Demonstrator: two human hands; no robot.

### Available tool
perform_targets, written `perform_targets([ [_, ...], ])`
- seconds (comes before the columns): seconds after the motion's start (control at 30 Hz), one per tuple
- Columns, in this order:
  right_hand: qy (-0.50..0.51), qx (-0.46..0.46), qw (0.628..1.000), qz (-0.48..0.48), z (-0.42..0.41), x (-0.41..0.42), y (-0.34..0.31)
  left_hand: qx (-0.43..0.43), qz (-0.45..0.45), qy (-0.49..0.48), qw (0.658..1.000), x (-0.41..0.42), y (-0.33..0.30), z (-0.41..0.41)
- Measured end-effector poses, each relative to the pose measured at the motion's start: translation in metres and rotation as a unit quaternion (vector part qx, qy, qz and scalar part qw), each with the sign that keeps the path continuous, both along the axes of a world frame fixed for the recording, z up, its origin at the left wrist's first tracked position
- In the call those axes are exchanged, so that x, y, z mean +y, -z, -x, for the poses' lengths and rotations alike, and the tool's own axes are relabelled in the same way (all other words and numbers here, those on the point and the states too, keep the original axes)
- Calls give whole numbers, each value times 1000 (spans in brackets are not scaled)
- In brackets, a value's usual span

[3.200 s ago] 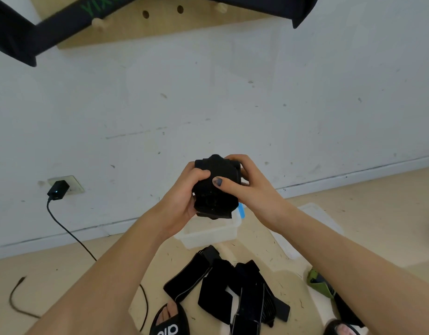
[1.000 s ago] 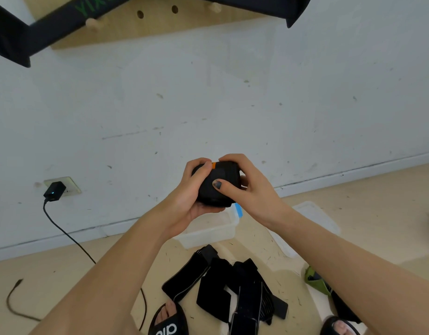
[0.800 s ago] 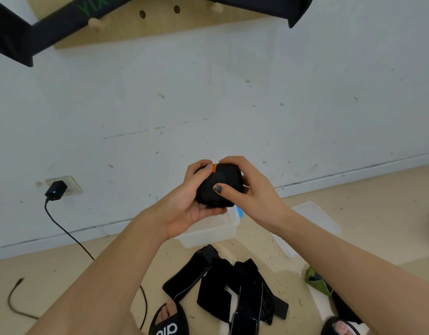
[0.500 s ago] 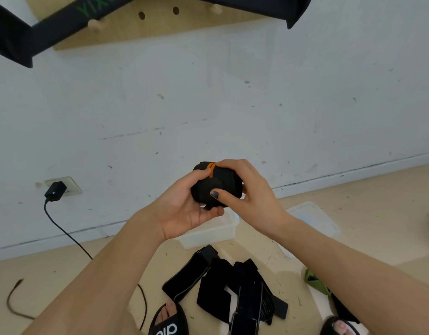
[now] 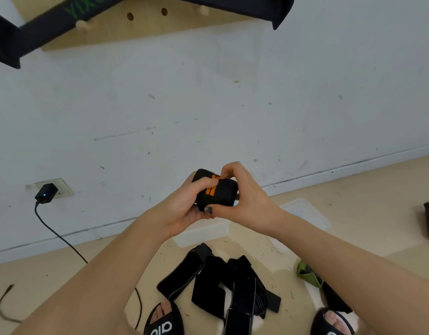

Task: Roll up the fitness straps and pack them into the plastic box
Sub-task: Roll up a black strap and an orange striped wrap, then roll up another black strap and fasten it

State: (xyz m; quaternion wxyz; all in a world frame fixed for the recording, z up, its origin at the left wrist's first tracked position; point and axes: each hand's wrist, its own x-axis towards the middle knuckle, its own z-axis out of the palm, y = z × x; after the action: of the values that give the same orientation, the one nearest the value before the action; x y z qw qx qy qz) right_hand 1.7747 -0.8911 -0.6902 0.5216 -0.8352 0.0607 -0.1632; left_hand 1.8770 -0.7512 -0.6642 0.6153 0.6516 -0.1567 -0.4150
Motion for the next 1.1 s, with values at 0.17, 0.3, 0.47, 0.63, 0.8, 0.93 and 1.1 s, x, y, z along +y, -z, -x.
perform_targets([
  [0.17, 42, 25, 999, 22, 18, -13, -3, -4, -49, 80, 996, -10, 2, 9],
  [0.3, 56, 37, 997, 44, 35, -17, 4, 22, -36, 90, 995, -19, 11, 19],
  [0.47, 51, 111, 989, 83, 62, -33, 13, 3, -9, 89, 996, -41, 30, 53],
  [0.63, 72, 187, 966, 165, 85, -47, 36, -56, -36, 109, 992, -61, 66, 83],
  [0.8, 61, 254, 944, 199, 105, -55, 85, 34, -143, 173, 974, -76, 105, 93],
  [0.93, 7, 360, 885, 296, 121, -81, 132, 4, -245, 221, 944, -83, 153, 93],
  [1.1, 20, 429, 851, 301, 120, -99, 205, -26, -331, 183, 925, -66, 231, 84],
])
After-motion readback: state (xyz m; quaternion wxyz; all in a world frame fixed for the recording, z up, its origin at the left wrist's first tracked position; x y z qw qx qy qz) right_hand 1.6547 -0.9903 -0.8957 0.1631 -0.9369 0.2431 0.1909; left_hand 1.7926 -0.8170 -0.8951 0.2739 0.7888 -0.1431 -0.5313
